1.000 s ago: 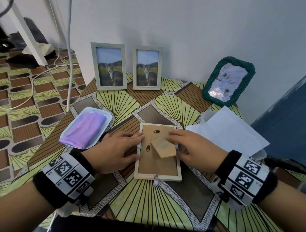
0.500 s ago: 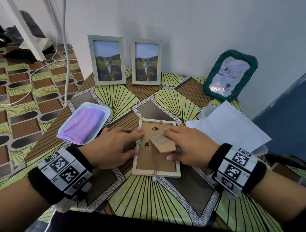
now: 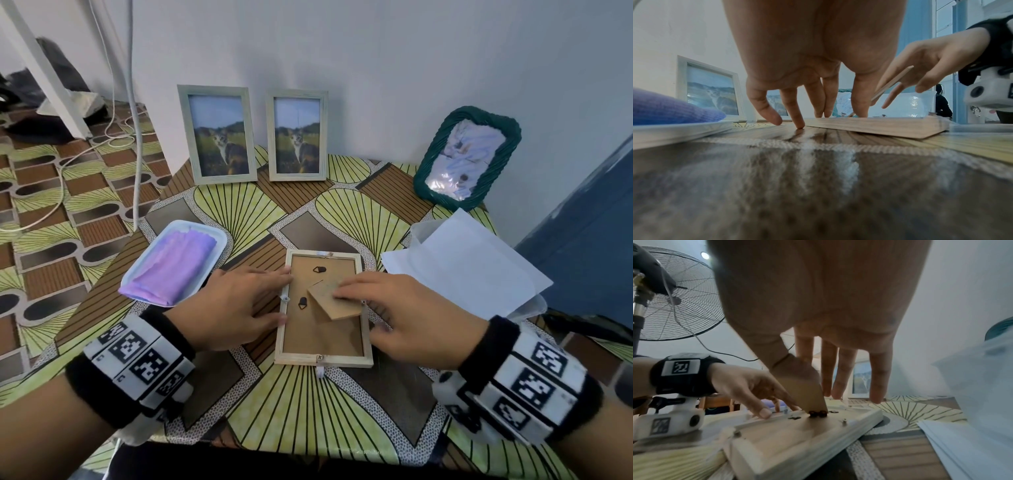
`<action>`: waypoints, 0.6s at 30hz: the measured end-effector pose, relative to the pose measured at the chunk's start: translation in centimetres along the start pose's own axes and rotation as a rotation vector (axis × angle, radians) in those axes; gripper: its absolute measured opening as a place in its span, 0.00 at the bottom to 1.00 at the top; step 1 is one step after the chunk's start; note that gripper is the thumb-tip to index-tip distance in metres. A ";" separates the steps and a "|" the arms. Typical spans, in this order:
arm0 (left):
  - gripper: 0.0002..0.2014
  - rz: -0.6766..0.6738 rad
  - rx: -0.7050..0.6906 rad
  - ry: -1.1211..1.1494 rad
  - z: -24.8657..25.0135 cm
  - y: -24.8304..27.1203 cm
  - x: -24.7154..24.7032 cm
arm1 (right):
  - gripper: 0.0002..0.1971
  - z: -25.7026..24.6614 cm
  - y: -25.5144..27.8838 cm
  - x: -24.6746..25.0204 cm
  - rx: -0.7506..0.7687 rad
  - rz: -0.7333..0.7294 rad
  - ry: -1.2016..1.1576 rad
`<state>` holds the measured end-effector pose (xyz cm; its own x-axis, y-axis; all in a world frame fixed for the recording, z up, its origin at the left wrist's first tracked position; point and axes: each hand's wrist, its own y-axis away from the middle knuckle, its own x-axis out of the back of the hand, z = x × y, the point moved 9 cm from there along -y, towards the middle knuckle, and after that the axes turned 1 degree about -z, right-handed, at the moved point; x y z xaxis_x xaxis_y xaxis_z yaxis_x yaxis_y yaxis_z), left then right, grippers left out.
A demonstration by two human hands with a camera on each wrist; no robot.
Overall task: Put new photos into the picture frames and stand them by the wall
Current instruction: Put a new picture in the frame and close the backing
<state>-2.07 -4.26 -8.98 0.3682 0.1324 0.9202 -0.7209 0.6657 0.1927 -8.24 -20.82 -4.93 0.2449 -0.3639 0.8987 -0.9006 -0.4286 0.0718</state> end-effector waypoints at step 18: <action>0.35 0.152 -0.005 -0.145 0.8 2.5 2.8 | 0.16 2.6 1.8 -0.3 -0.204 0.184 0.088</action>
<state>-3.32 -2.78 -5.68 0.1667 0.1245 0.9781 -0.7590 0.6494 0.0467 -8.96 -23.60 -6.23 0.0461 -0.3433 0.9381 -0.9829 -0.1833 -0.0188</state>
